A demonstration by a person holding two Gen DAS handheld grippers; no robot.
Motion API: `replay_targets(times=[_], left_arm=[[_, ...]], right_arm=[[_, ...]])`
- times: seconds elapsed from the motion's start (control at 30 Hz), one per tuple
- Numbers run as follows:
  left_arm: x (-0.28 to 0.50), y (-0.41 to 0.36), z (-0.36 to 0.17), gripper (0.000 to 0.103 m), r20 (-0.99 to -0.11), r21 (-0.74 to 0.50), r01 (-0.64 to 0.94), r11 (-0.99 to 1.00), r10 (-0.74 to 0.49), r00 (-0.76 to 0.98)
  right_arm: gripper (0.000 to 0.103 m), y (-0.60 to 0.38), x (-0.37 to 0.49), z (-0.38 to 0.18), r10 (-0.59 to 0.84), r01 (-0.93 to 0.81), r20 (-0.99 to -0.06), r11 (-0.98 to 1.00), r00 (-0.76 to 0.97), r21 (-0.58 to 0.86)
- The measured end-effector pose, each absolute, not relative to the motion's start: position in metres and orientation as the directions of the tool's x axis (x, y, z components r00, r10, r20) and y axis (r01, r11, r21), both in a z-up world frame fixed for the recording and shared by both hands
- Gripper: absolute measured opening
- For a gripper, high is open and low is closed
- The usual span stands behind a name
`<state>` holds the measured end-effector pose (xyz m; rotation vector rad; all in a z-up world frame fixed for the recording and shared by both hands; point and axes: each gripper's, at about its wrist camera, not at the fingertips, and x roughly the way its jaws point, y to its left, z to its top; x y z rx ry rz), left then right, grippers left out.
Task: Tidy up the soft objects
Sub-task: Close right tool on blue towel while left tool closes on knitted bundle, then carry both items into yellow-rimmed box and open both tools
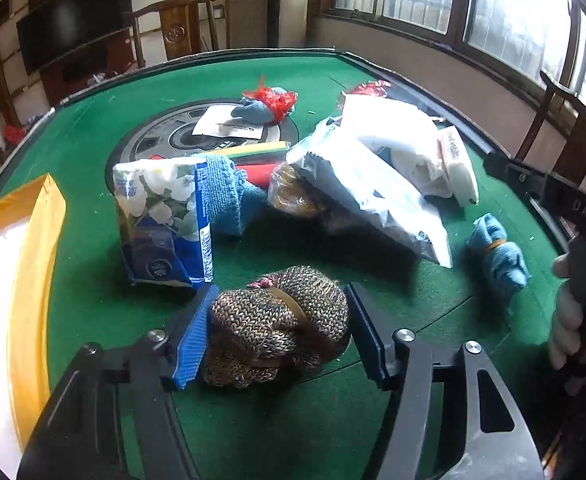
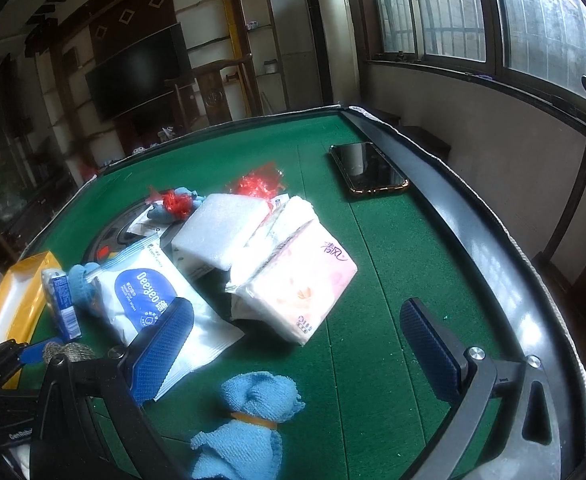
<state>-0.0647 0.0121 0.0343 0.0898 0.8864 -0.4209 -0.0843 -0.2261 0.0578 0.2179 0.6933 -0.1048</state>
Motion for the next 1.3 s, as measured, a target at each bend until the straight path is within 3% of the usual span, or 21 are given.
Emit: replay_targets(times=[0.07, 0.2, 0.3, 0.37, 0.43, 0.53, 0.73, 0.93, 1.03, 1.3], left_arm=[[-0.068, 0.029, 0.040, 0.062, -0.755, -0.175, 0.373, 0.911, -0.367, 0.543], [-0.086, 0.057, 0.059, 0.063, -0.715, -0.218, 0.355, 0.909, -0.397, 0.575], [-0.100, 0.076, 0.076, 0.063, -0.682, -0.235, 0.357, 0.904, -0.415, 0.602], [-0.107, 0.086, 0.084, 0.063, -0.663, -0.243, 0.355, 0.903, -0.422, 0.619], [-0.111, 0.097, 0.089, 0.063, -0.652, -0.255, 0.346, 0.903, -0.425, 0.628], [-0.108, 0.119, 0.094, 0.063, -0.648, -0.287, 0.316, 0.904, -0.426, 0.632], [-0.113, 0.178, 0.110, 0.063, -0.627, -0.304, 0.249, 0.920, -0.390, 0.674], [-0.083, 0.236, 0.119, 0.063, -0.614, -0.314, 0.141, 0.939, -0.315, 0.724], [-0.053, 0.259, 0.111, 0.063, -0.626, -0.387, 0.092, 0.917, -0.335, 0.704], [0.020, 0.288, 0.066, 0.063, -0.667, -0.526, -0.032, 0.850, -0.389, 0.636]], right_arm=[[0.101, -0.227, -0.083, 0.055, 0.012, 0.151, -0.660, 0.970, 0.751, 0.189], [0.101, -0.226, -0.093, 0.052, 0.102, 0.121, -0.713, 0.959, 0.694, 0.255], [0.098, -0.213, -0.097, 0.048, 0.059, 0.119, -0.757, 0.977, 0.651, 0.179], [0.079, -0.203, -0.097, 0.043, 0.000, 0.123, -0.783, 0.988, 0.622, 0.098], [0.046, -0.197, -0.092, 0.034, -0.012, 0.122, -0.813, 0.990, 0.582, 0.073], [0.026, -0.196, -0.088, 0.025, 0.019, 0.117, -0.829, 0.988, 0.559, 0.102], [0.024, -0.173, -0.111, 0.066, 0.081, 0.056, -0.783, 0.988, 0.617, 0.147], [0.024, -0.093, -0.104, 0.115, 0.327, -0.198, -0.707, 0.945, 0.627, 0.261], [0.024, -0.039, -0.077, 0.116, 0.434, -0.296, -0.708, 0.901, 0.557, 0.319], [0.024, 0.085, 0.006, 0.092, 0.515, -0.375, -0.726, 0.851, 0.456, 0.368]])
